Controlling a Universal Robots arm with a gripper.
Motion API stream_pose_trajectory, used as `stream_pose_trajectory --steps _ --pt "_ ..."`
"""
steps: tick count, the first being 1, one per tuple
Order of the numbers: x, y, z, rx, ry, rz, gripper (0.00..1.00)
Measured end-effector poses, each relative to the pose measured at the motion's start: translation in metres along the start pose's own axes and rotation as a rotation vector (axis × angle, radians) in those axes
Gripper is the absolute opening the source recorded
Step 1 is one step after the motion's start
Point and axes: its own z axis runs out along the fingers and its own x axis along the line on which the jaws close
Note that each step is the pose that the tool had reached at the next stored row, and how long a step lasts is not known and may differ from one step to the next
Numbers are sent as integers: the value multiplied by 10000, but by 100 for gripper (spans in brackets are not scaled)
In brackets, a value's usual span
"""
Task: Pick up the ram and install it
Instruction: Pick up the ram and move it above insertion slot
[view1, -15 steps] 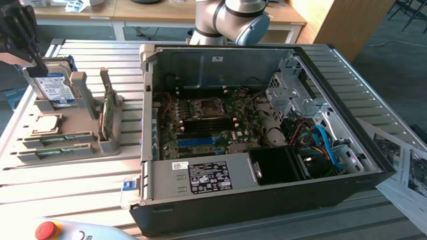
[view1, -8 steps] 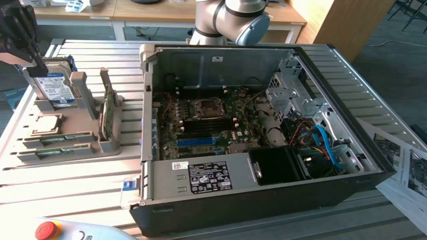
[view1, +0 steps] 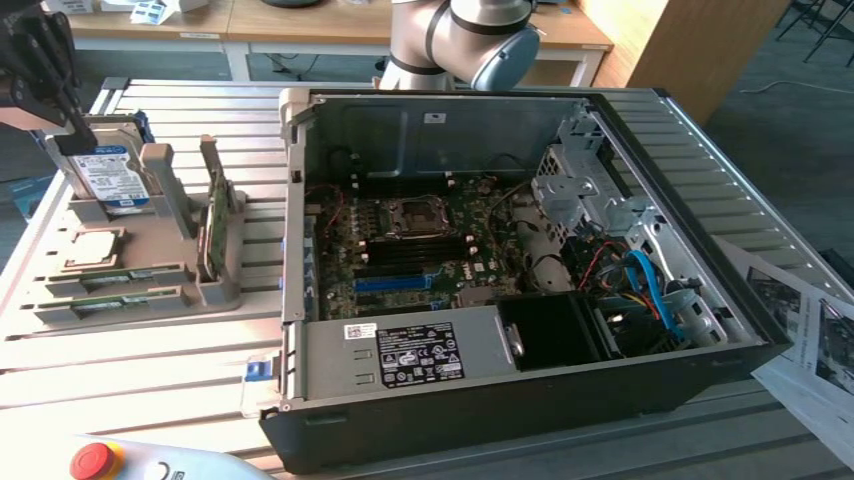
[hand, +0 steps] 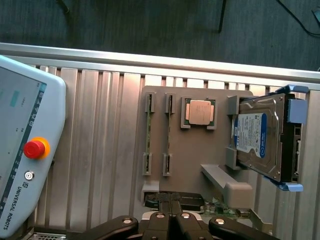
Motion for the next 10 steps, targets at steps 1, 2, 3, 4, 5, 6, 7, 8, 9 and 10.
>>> stream_pose_trajectory --steps 1,2,3,4,5,6,7,8,9,10 --pt "0 0 3 0 -2 1 11" --pt "0 1 6 0 -3 1 11" --pt "0 1 9 0 -5 1 11" --pt "0 1 10 -1 -5 1 11" --pt "0 0 11 -1 -5 0 11" --pt "0 0 11 -1 -5 0 11" --pt "0 0 11 -1 -6 0 11" --pt "0 0 12 0 -6 0 11" --pt "0 0 18 3 -8 0 11" --pt "0 0 26 4 -9 0 11"
